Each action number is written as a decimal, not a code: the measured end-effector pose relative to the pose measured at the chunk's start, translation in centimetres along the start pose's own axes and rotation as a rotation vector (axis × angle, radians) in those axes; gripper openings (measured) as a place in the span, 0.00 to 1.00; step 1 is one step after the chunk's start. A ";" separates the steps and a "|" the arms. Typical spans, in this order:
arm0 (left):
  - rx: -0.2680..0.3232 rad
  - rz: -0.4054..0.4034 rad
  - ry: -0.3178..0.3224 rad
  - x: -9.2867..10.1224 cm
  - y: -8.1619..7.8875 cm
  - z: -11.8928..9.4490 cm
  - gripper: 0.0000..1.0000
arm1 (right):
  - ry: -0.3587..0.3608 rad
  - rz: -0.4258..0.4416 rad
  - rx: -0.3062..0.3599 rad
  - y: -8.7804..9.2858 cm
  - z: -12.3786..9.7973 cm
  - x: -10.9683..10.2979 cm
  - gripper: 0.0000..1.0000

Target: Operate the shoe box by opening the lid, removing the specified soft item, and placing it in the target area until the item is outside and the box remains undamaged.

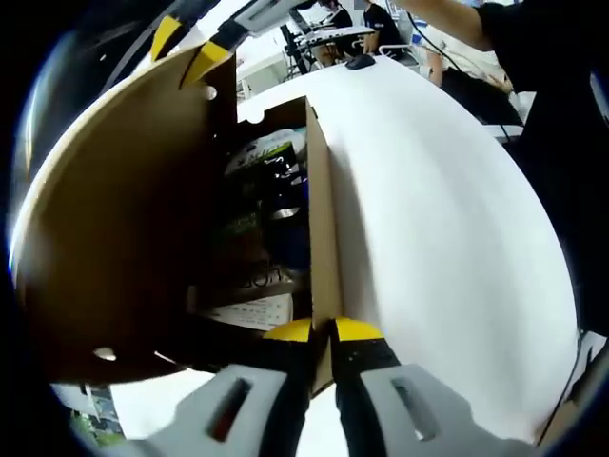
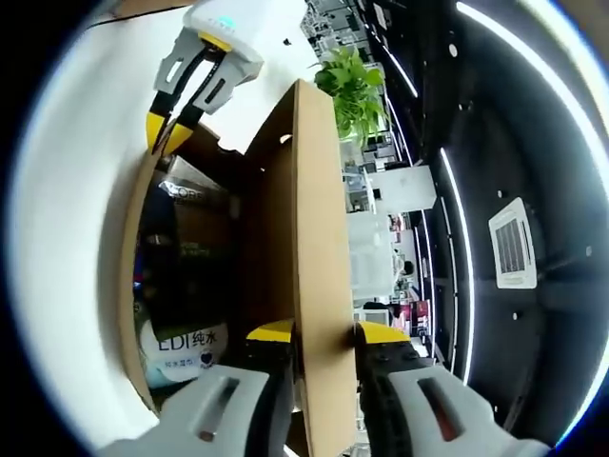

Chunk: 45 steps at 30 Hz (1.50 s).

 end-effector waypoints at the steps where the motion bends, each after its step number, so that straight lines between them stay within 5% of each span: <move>1: 0.000 0.000 0.001 0.0 0.0 0.0 0.06 | 0.010 0.000 -0.001 0.0 0.2 0.2 0.21; 28: -0.002 -0.003 0.001 0.0 0.0 0.0 0.05 | 0.189 -0.107 -0.025 0.5 2.0 2.2 0.12; 45: -0.012 0.002 -0.003 0.0 0.0 0.2 0.05 | 0.173 -0.110 -0.042 0.7 2.3 2.7 0.11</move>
Point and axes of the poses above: the point that each gripper's makers call its tool centre point, and the gripper's own axes: z roughly forward along the fingers, x roughly to its right, y roughly out of its underside, the point moved 4 cm from there along -z, roughly backward along the fingers, and after that the axes turned 2 degrees about -z, right-handed, at the moved point
